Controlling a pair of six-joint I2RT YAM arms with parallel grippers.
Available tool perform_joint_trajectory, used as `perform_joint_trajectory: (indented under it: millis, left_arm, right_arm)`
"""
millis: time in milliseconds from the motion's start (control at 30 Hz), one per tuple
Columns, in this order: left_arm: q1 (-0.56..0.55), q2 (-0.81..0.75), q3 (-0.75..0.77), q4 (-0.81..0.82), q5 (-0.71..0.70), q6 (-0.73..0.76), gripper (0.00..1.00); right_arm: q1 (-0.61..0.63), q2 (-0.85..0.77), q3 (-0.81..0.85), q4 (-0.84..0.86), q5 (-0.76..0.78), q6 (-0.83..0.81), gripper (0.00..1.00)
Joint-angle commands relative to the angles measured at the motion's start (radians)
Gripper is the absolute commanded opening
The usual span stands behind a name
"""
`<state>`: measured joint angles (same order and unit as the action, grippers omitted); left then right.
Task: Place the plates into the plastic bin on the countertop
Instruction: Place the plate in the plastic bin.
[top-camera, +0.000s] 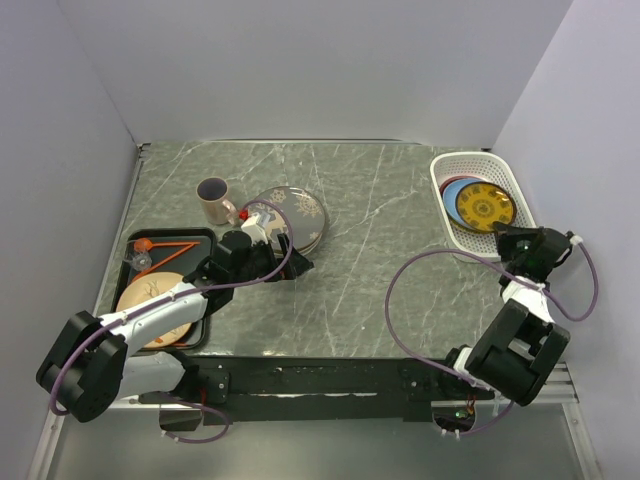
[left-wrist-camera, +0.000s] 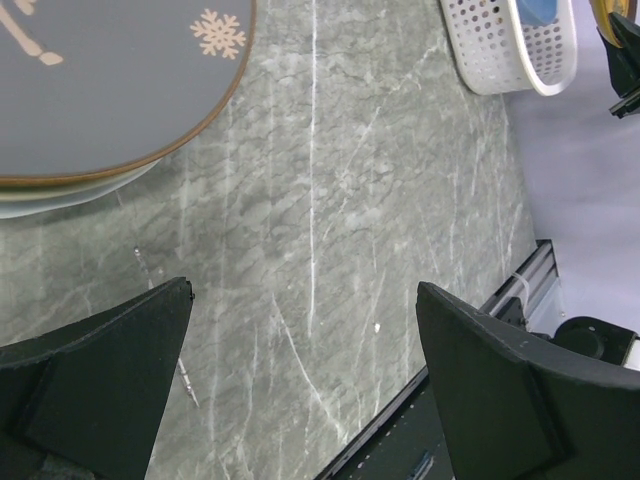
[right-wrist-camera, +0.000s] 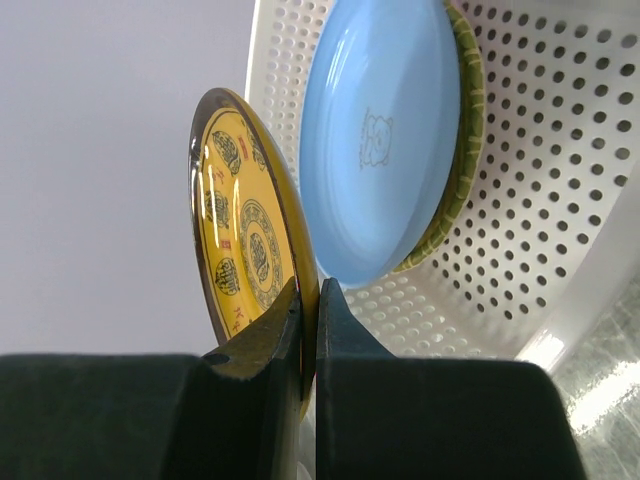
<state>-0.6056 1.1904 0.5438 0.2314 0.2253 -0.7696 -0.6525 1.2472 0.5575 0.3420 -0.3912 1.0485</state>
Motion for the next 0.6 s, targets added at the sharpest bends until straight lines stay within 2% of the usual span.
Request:
perform_joint_trajectory:
  millis: [0,133,333,567]
  left_arm:
    - [-0.003,0.005,0.024,-0.004,-0.021,0.033,0.99]
    - [-0.003,0.002,0.016,-0.004,-0.02,0.033,0.99]
    - [-0.003,0.001,0.012,-0.009,-0.03,0.038,0.99]
    - [-0.003,0.0,-0.008,0.014,-0.032,0.027,0.99]
  right_arm:
    - [-0.007,0.017,-0.019,0.112,0.029,0.047,0.0]
    - [-0.009,0.024,-0.039,0.158,0.052,0.067,0.0]
    - [-0.004,0.06,0.027,0.089,0.078,0.024,0.0]
    - [0.011,0.129,0.048,0.107,0.087,0.031,0.0]
